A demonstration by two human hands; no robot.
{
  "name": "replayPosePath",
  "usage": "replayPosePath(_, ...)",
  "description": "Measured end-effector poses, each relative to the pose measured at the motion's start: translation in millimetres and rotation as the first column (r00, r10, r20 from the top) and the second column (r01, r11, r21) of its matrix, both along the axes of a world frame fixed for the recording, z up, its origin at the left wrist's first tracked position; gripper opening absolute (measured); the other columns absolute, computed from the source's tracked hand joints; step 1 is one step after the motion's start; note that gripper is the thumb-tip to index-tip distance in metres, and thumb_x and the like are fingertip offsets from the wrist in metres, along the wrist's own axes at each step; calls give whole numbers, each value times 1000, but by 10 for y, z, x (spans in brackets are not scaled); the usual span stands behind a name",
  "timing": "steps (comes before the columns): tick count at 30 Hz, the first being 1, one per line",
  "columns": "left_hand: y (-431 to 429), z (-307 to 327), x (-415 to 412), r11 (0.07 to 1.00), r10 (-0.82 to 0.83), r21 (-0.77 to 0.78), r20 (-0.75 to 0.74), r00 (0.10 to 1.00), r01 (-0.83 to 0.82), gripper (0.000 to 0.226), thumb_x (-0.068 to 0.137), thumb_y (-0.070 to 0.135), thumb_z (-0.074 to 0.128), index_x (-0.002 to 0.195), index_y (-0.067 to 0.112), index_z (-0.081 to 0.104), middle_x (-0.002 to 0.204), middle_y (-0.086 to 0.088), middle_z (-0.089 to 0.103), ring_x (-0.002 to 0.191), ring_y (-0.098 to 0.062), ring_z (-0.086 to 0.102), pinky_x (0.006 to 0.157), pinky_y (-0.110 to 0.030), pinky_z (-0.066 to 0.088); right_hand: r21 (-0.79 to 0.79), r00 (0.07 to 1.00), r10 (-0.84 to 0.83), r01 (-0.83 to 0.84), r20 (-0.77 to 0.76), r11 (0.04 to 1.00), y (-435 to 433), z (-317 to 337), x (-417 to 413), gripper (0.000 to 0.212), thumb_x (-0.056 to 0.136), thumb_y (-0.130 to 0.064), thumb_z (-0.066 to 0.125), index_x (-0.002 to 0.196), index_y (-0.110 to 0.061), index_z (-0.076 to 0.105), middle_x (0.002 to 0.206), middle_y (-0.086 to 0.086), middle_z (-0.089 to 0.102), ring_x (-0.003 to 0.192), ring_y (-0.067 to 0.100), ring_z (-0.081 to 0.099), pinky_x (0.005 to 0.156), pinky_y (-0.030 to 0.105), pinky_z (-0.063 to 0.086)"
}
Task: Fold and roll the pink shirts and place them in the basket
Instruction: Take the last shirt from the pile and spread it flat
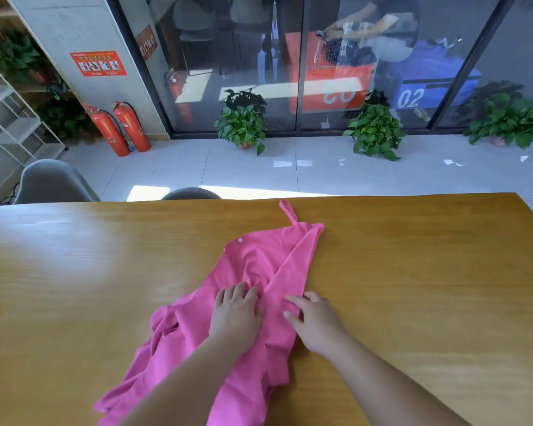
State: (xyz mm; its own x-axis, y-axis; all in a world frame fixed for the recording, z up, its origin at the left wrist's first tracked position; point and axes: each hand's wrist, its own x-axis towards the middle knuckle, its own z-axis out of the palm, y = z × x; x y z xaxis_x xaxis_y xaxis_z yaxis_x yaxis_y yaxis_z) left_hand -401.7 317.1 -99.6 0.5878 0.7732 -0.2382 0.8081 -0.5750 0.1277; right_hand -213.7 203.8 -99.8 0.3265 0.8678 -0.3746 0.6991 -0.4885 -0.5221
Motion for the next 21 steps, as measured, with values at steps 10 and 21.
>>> replayPosePath(10, 200, 56, -289, 979, -184, -108, -79, 980, 175, 74, 108, 56, 40, 170, 27, 13, 177, 5, 9, 163, -21, 6, 131, -44, 8, 106, 960, -147, 124, 240, 987, -152, -43, 254, 35, 105, -45, 56, 130, -26, 71, 127, -8, 63, 121, 18, 59, 98, 36, 50)
replayPosePath(21, 468, 512, -269, 978, -11, 208, -16, 1000, 14, 64, 101, 19, 32, 165, 27, 32, 171, -3, 30, 155, -33, 30, 127, -53, 22, 67, 916, -378, 372, 136, 926, -139, 207, 895, 54, 108, -47, 49, 158, -25, 47, 151, 10, 48, 133, 34, 54, 108, 44, 47)
